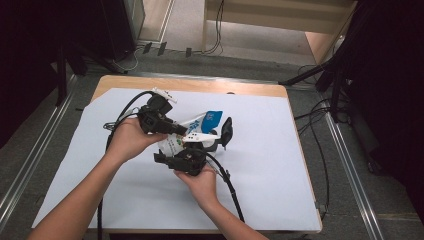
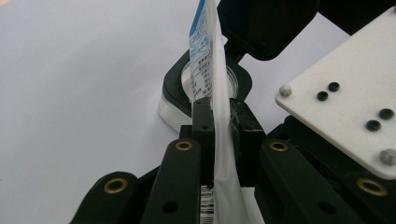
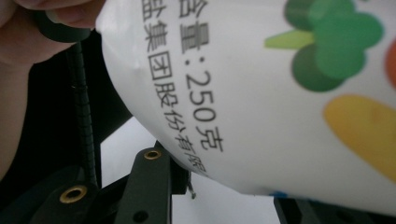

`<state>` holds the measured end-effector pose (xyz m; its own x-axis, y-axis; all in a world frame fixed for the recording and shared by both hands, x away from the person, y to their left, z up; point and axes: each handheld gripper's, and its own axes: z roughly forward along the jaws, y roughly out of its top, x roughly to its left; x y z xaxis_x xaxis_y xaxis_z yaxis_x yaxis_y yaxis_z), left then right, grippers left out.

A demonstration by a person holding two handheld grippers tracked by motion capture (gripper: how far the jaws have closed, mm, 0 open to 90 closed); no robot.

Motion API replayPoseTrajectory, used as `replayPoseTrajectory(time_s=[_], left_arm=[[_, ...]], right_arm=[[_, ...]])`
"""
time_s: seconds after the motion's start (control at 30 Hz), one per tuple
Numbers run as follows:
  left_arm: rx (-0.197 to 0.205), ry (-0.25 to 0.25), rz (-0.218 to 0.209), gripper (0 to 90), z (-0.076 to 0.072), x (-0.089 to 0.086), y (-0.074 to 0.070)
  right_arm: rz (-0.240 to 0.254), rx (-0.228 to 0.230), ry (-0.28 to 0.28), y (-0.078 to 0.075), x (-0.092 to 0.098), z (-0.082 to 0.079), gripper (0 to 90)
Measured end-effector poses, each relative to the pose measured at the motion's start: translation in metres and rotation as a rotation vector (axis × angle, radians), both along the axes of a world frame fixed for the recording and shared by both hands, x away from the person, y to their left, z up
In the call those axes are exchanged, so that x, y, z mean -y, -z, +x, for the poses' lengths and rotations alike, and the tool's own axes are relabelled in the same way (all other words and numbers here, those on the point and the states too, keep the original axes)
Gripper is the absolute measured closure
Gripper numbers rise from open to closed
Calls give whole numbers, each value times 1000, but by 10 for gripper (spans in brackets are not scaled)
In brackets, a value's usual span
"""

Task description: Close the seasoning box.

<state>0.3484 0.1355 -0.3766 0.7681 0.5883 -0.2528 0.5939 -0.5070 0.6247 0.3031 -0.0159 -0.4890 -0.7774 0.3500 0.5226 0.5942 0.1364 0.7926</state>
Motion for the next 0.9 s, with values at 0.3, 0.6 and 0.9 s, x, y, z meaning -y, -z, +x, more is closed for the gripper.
replayPoseTrajectory(time_s=[0.3,0.6,0.9], left_arm=[[1,26,-5,831,-3,-7,10],[-4,37,-21,823,-3,-13,16],[-6,52,-13,794,-3,-14,19]], right_arm=[[-23,13,42,12,1,-3,644],[-42,34,65,20,1,-5,632],[-65,55,101,29,5,-8,632]])
